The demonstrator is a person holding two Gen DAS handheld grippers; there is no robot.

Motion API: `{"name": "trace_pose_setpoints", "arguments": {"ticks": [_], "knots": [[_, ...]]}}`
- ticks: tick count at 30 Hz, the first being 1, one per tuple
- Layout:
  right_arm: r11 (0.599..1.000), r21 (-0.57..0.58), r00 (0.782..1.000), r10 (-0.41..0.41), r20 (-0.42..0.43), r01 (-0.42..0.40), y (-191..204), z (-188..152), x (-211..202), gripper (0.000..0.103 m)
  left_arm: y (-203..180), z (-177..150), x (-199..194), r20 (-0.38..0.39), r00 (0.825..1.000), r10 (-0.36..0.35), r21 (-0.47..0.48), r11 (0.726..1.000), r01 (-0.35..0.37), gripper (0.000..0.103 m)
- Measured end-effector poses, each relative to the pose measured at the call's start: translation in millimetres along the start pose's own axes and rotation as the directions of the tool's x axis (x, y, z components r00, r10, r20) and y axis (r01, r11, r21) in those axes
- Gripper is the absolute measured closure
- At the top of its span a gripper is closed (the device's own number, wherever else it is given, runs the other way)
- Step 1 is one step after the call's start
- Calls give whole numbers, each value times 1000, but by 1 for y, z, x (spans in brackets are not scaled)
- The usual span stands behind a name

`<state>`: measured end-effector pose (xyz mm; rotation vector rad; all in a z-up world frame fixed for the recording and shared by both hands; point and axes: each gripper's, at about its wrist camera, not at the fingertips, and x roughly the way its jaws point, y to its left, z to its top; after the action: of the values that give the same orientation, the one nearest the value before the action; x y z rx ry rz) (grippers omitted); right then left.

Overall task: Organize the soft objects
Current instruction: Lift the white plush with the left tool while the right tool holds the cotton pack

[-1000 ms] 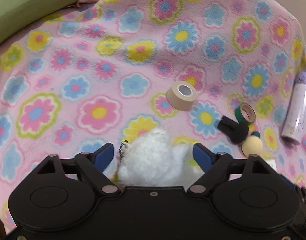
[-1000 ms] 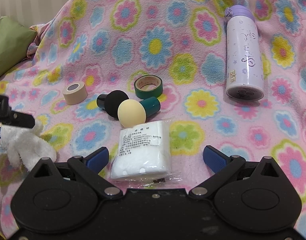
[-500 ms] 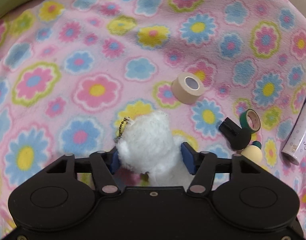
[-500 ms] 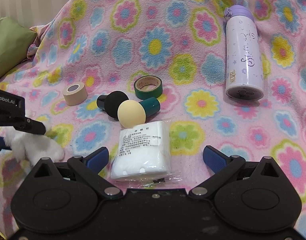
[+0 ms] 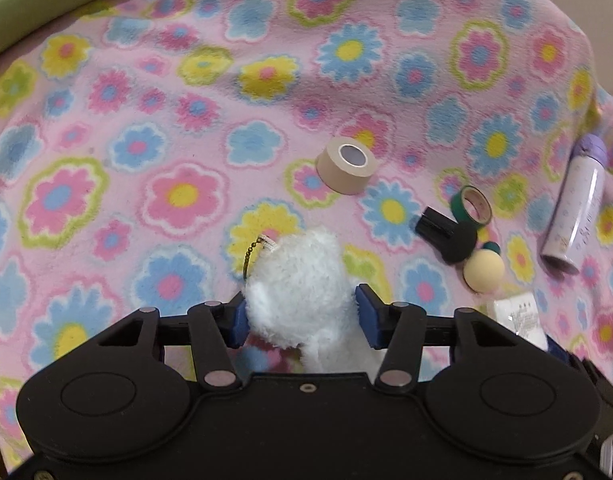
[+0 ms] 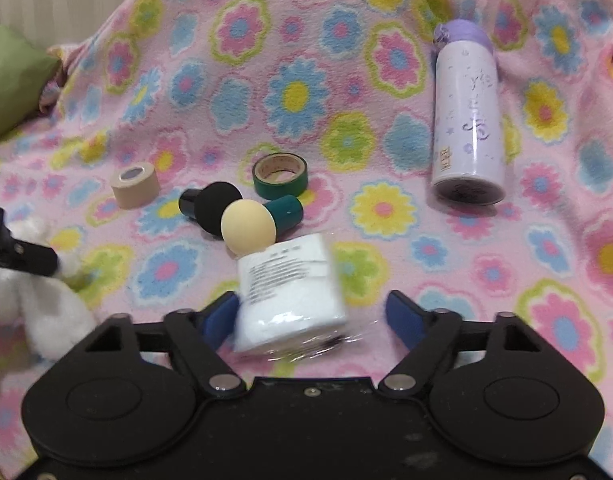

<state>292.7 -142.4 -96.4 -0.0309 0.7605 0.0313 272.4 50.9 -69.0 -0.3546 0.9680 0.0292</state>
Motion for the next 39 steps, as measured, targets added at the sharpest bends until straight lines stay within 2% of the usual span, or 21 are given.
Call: {"name": "trace_pose_setpoints", "arguments": {"ticks": [5, 13, 16, 19, 23, 25, 26, 28, 30, 35, 39], "knots": [[999, -12, 999, 37, -25, -38, -2, 1, -15, 42, -2, -6, -14, 29, 999, -28, 62, 998, 27, 55], [999, 35, 998, 28, -58, -26, -11, 3, -32, 42, -3, -10, -20, 18, 996, -90, 121, 989, 87, 55], [998, 45, 998, 37, -50, -35, -13, 4, -41, 42, 0, -7, -23, 21, 994, -108, 101, 989, 105, 56], [999, 45, 998, 29, -50, -27, -12, 4, -43, 42, 4, -4, -15, 15, 998, -57, 67, 996, 56, 54], [999, 29, 998, 18, -55, -17, -9, 3, -44, 42, 20, -1, -3, -20, 999, -31, -42, 999, 30, 38], [1000, 22, 998, 19, -54, -18, -8, 1, -45, 42, 25, -1, -4, -19, 999, -29, -93, 995, 27, 36], [1000, 20, 998, 21, -54, -20, -8, 0, -45, 42, 26, -2, -6, -15, 1000, -21, -112, 994, 19, 32], [999, 22, 998, 26, -57, -24, -8, -1, -44, 42, 27, -4, -11, 1, 1000, 14, -153, 988, -13, 28], [999, 28, 998, 32, -60, -30, -9, -2, -44, 42, 26, -7, -18, 15, 1000, 10, -162, 987, -7, 28], [999, 41, 997, 39, -64, -36, -11, -4, -42, 42, 13, -14, -24, -7, 1000, -10, -101, 995, 10, 28], [998, 48, 997, 44, -66, -41, -10, -5, -42, 41, 8, -12, -24, -5, 1000, -6, -154, 988, 5, 25]]}}
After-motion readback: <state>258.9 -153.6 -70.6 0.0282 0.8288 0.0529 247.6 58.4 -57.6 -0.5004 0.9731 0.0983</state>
